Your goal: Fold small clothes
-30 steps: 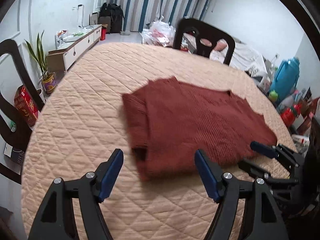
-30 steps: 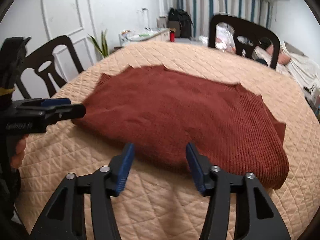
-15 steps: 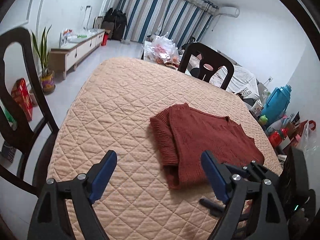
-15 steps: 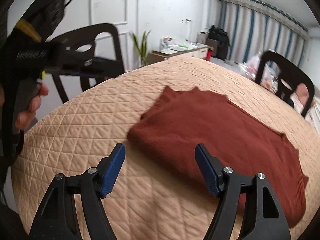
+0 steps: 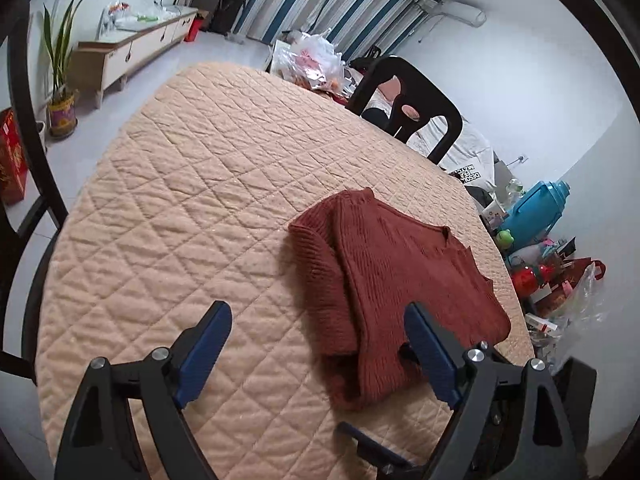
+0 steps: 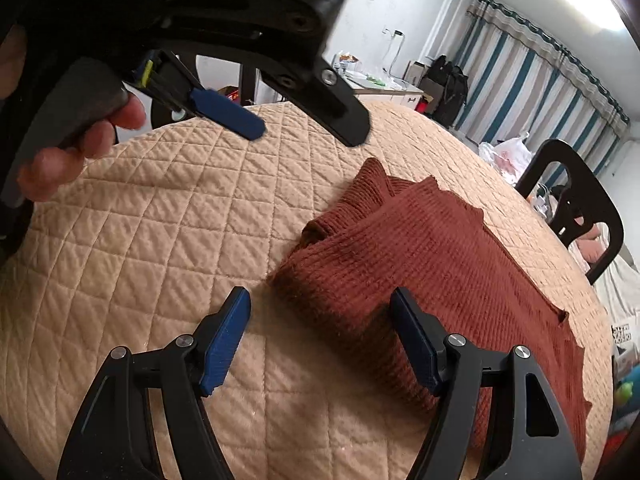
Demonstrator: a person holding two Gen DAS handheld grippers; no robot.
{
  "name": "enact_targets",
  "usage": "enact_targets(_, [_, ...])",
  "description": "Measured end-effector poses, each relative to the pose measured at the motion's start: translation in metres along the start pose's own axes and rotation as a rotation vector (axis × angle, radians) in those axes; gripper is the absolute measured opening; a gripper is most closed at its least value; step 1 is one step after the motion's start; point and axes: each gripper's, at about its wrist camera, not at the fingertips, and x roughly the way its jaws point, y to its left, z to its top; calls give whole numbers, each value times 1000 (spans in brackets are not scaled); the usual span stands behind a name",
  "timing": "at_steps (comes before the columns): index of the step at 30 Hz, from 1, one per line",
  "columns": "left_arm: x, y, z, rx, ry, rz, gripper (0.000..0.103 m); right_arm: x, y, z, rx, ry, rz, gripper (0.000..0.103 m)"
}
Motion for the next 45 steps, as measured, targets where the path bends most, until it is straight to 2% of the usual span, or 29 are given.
enact_targets(2, [7,-1,6,3,7,-1,90,3,1,1,-2,3,-9,60])
enact_targets(3, [10,-2,8,4,11,-12,90,5,0,1,0,6,-12,48])
enact_targets(4, [14,-1,11,-2,18,-18,90,5,0,2,1,5,-5,40])
enact_targets(10, [36,-5,24,-3,65,-41,90,1,2,1,2,-4,-38,17])
enact_targets(12, [44,-6,26,-10,88,-57,90,-1,0,1,17,-10,-41,12])
enact_targets(16, [62,-7,27,-33,149,-100,90,-4,-2,0,29,-22,-33,10])
enact_targets(19, [66,-11,29,-21,140,-100,90,-6,-3,-1,36,-32,-28,10])
enact_targets(22, [70,-14,33,-30,152,-144,89,-6,-6,-1,49,-39,-19,10])
enact_targets(27, [83,-17,42,-29,154,-117,80,-7,-7,-1,59,-45,-12,10])
enact_targets(30, [88,-23,44,18,171,-75,64,-7,-8,-1,64,-46,-9,10])
enact_targets(32, [91,-25,45,42,192,-26,38,-6,-9,-1,66,-49,-8,10])
enact_targets(33, [91,-25,45,49,192,-10,33,-7,-9,-1,67,-49,-7,10])
enact_targets(36, [91,-23,47,42,192,-12,27,-6,-10,-1,70,-54,-7,10])
enact_targets(38, [92,-24,47,44,191,3,16,-7,-10,-1,73,-57,-7,10])
enact_targets(45, [87,-24,50,7,177,1,13,-13,-12,0,91,-76,-11,9])
